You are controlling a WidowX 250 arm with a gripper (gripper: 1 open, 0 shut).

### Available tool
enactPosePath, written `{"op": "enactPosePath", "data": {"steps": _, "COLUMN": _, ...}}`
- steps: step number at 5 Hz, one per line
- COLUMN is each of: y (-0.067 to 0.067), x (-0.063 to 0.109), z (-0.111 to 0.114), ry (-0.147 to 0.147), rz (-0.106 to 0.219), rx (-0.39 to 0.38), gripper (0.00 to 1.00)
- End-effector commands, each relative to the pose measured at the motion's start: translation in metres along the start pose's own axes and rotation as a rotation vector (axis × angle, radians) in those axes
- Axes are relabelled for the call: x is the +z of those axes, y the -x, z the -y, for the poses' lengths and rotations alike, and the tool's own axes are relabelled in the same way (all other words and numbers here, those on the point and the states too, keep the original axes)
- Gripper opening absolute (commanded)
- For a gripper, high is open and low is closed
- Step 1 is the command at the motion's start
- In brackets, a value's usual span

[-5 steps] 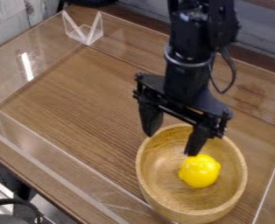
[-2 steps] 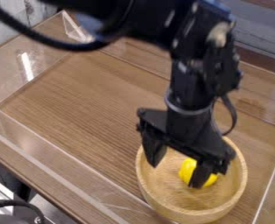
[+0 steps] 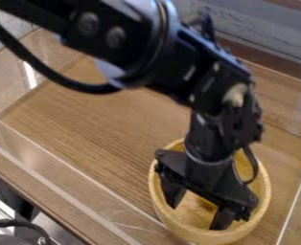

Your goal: Remove the lemon from inside the brown bowl and put it on the table

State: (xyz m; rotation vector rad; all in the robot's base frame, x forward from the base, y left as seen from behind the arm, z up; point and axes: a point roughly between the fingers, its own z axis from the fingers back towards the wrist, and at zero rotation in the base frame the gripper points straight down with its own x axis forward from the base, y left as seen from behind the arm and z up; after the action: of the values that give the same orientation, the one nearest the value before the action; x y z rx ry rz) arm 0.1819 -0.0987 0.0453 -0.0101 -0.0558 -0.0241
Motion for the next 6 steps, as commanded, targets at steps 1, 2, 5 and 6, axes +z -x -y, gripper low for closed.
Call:
{"op": "enactPosePath", "data": {"steps": 1, "y": -0.003, "x": 0.000, "z": 0.007, "ry": 0.015, "rz": 0.038, "rx": -0.002, "gripper": 1.00}}
{"op": "enactPosePath", "data": {"steps": 2, "y": -0.004, "x": -0.003, "z": 0.008, "ry": 0.020, "rz": 0.044, "rx": 0.010, "gripper": 1.00}}
{"op": "enactPosePath", "data": {"steps": 5, "y": -0.016, "x": -0.007, "z": 0.001, "ry": 0.043, "rz": 0.061, "rx": 0.036, "gripper": 1.00}}
{"op": "enactPosePath", "data": {"steps": 6, "y": -0.022, "x": -0.007, "z": -0.002, "ry": 0.049, "rz": 0.069, "rx": 0.046, "gripper": 1.00}}
